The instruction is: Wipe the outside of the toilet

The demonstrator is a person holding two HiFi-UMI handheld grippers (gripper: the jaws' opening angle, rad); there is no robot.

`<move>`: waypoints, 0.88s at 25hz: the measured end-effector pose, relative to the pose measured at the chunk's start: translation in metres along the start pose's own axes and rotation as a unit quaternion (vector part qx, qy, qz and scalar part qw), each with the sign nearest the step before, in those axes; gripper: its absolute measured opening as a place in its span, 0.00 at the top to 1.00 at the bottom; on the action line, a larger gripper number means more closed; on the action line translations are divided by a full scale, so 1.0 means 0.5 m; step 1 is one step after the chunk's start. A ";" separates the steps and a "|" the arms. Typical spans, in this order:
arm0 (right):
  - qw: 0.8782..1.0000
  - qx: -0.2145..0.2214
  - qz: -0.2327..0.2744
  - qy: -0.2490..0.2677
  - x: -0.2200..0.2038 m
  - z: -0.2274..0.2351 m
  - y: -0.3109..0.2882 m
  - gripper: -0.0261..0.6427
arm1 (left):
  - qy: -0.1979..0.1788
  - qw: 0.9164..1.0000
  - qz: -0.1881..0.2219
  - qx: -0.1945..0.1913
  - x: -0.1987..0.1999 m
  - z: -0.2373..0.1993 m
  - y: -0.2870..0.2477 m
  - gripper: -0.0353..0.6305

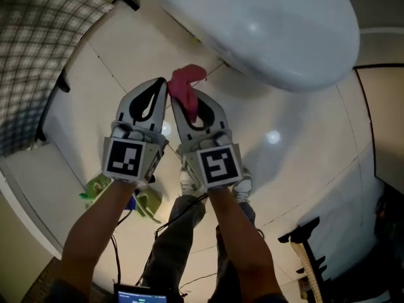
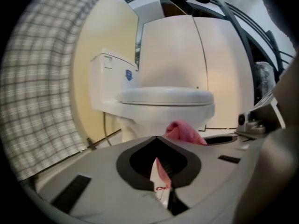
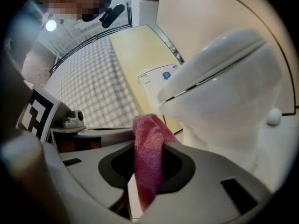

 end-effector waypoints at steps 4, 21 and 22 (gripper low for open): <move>0.998 0.036 -0.046 0.029 -0.029 -0.137 -0.083 0.83 | 0.045 0.998 -0.007 0.051 -0.020 -0.120 0.102 0.92; 0.986 0.012 0.002 0.167 -0.012 -0.018 -0.446 0.83 | 0.105 0.992 0.028 0.061 -0.160 -0.309 -0.081 0.92; 0.985 0.009 0.004 0.175 -0.011 0.008 -0.476 0.83 | 0.107 0.992 0.032 0.061 -0.172 -0.319 -0.116 0.92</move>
Point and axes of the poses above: the fingertips, and each gripper's own axes: y backward along the fingers, z to its right, x out of its top, the point moved 5 cm from there along y, backward along the fingers, and after that the axes turned 15 degrees about -y, right-handed, at the moved point
